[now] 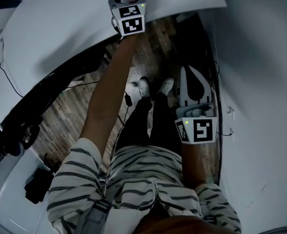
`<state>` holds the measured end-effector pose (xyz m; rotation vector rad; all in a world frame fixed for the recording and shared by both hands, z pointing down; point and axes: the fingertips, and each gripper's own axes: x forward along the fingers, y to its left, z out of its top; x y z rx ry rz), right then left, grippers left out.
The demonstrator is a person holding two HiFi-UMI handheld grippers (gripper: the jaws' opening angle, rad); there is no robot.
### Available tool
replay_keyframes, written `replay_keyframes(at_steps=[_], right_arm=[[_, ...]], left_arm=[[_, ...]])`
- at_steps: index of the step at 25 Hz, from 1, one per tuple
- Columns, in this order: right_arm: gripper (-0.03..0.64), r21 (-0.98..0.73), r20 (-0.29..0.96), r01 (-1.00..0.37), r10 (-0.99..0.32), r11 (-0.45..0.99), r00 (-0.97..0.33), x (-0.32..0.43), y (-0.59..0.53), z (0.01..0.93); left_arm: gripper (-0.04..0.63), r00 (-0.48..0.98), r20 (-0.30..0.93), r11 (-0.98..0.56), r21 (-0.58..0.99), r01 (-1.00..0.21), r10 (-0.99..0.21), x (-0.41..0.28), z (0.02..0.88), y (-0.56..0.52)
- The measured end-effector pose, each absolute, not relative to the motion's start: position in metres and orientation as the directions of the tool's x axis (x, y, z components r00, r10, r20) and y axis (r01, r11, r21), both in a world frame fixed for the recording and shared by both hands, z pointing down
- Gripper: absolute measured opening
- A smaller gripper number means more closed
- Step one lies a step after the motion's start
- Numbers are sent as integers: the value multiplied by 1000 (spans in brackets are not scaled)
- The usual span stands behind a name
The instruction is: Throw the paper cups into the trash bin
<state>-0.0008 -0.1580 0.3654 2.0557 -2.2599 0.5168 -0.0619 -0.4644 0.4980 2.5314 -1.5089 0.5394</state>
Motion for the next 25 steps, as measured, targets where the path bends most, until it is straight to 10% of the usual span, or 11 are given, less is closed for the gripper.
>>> replay_keyframes(at_steps=[25], right_arm=[[9,-171,191,-984,-979,42,-75,-12,-135,307]], left_arm=[[313,487,293,-513,-14,-859,-823,-77,405,-397]])
